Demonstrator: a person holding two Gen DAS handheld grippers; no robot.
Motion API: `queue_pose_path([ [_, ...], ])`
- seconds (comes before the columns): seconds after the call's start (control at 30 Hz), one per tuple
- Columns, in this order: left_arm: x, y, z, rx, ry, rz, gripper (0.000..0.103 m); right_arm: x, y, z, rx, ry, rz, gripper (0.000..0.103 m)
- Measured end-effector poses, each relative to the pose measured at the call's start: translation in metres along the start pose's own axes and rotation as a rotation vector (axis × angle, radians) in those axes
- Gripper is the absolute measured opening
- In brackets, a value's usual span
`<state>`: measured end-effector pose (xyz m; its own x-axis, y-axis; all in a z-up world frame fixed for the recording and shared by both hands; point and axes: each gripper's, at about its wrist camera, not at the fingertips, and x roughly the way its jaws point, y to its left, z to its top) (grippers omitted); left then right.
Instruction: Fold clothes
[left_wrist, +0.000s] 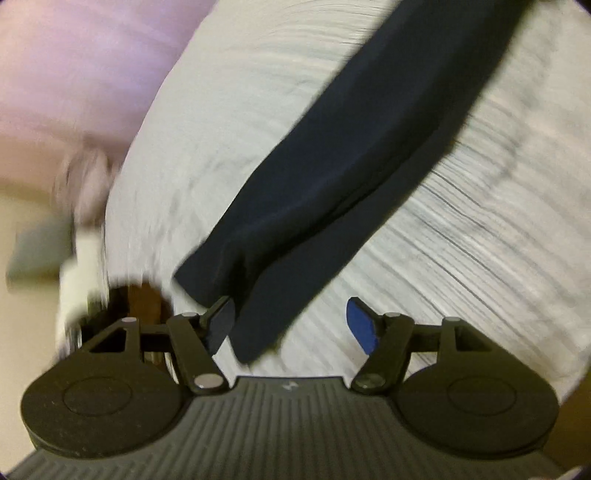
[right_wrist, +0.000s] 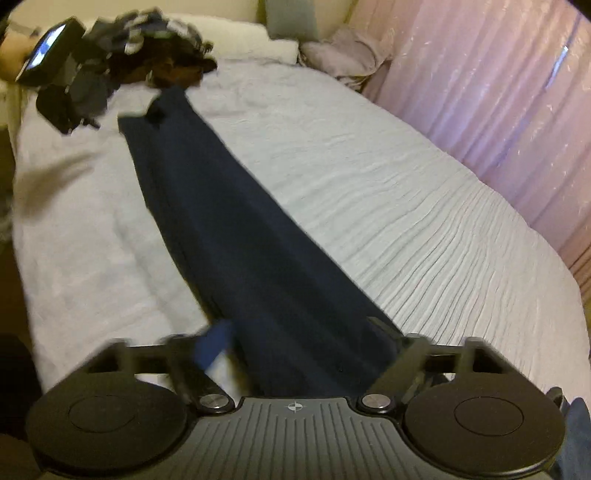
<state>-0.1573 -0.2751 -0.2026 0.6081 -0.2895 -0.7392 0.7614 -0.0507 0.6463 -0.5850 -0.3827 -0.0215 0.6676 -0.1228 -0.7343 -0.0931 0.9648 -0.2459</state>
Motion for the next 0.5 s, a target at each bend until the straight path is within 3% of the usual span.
queue_pose_path([
  [0.17,0.006,0.032,-0.012,-0.022,0.030,0.029,0.064,-0.009,0.010,0.057,0.144,0.028,0.096,0.082],
  [0.2,0.016,0.037,-0.015,-0.009,0.025,0.022,0.059,-0.005,0.017,0.070,0.144,0.027,0.101,0.082],
  [0.23,0.026,0.042,-0.018,0.003,0.021,0.015,0.051,0.002,0.024,0.082,0.142,0.030,0.098,0.082],
  [0.37,0.088,0.062,-0.026,0.092,-0.034,-0.029,0.047,0.034,0.056,0.121,0.168,0.048,0.065,0.082],
  [0.5,0.148,0.072,-0.043,0.222,-0.100,-0.123,0.037,0.082,0.093,0.148,0.260,0.139,-0.010,0.082],
])
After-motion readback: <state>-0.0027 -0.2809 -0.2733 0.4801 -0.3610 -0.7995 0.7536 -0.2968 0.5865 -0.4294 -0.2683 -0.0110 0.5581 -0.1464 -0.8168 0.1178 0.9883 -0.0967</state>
